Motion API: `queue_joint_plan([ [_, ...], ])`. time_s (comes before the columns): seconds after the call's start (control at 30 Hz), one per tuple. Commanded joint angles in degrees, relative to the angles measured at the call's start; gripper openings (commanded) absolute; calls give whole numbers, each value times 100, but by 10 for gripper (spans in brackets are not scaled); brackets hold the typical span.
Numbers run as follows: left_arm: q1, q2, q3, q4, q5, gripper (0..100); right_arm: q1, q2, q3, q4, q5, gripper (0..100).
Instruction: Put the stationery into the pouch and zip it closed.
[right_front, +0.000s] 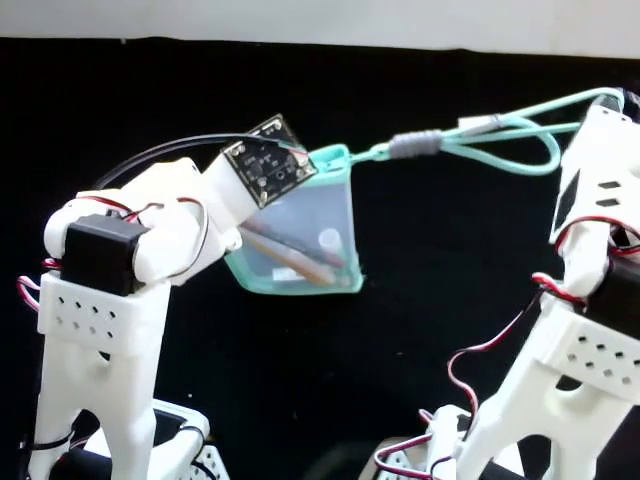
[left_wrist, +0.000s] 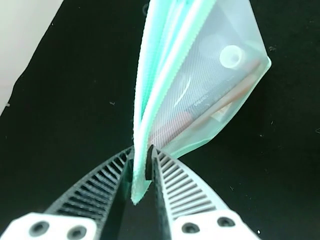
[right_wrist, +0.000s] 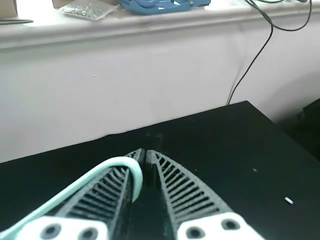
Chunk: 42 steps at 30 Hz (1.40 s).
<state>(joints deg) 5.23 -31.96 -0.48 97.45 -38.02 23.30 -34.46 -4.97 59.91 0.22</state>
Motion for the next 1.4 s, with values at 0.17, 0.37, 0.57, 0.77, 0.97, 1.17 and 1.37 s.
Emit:
queue_joint_plan([
  [0.17,-242,-31,-40,141,97,7,602,-145,470,-637,-26,5],
  [0.37,-224,-31,-40,141,105,7,-382,-189,840,-505,-9,26],
  [0.57,-224,-31,-31,141,105,7,-2193,-154,1262,-40,-9,292],
  [0.77,-224,-31,-22,141,105,7,-3240,-145,1622,-22,-167,349],
  [0.97,-215,-31,-31,105,105,7,-3415,-145,1631,-31,-1231,349],
  [1.17,-207,-31,-31,-237,440,7,-3407,-136,1815,-40,-1837,351],
  [1.37,-207,22,391,-2110,1565,7,-3398,-145,2369,-48,-1837,351],
])
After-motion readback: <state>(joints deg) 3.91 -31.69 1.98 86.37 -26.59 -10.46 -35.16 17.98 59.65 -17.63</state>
